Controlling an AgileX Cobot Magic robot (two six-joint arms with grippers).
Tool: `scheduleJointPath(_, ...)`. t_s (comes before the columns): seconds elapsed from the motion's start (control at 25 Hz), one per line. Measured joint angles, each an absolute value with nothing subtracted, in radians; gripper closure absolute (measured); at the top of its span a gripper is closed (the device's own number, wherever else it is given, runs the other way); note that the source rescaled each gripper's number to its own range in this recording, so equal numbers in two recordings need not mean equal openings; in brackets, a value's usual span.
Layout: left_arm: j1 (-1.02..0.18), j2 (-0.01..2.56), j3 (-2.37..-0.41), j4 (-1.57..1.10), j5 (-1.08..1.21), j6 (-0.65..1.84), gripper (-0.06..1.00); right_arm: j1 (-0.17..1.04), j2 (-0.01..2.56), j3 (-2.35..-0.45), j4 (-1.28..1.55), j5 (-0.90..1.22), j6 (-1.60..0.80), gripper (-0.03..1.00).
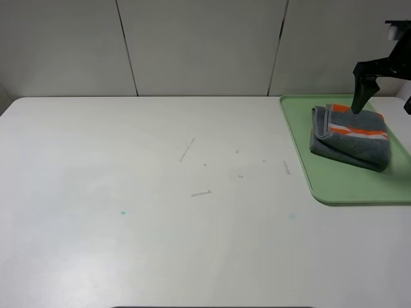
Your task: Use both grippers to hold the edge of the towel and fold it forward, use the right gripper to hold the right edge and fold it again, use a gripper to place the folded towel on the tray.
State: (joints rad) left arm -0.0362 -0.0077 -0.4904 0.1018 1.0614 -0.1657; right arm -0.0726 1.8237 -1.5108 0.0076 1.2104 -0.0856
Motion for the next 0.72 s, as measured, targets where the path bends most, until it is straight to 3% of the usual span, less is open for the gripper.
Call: scheduleJointPath(0.72,-0.036,-0.008,-0.490,0.102,1.061,-0.166,-0.04,-0.046,1.246,-1.041,0.057,1.213,-0.086,-0.03)
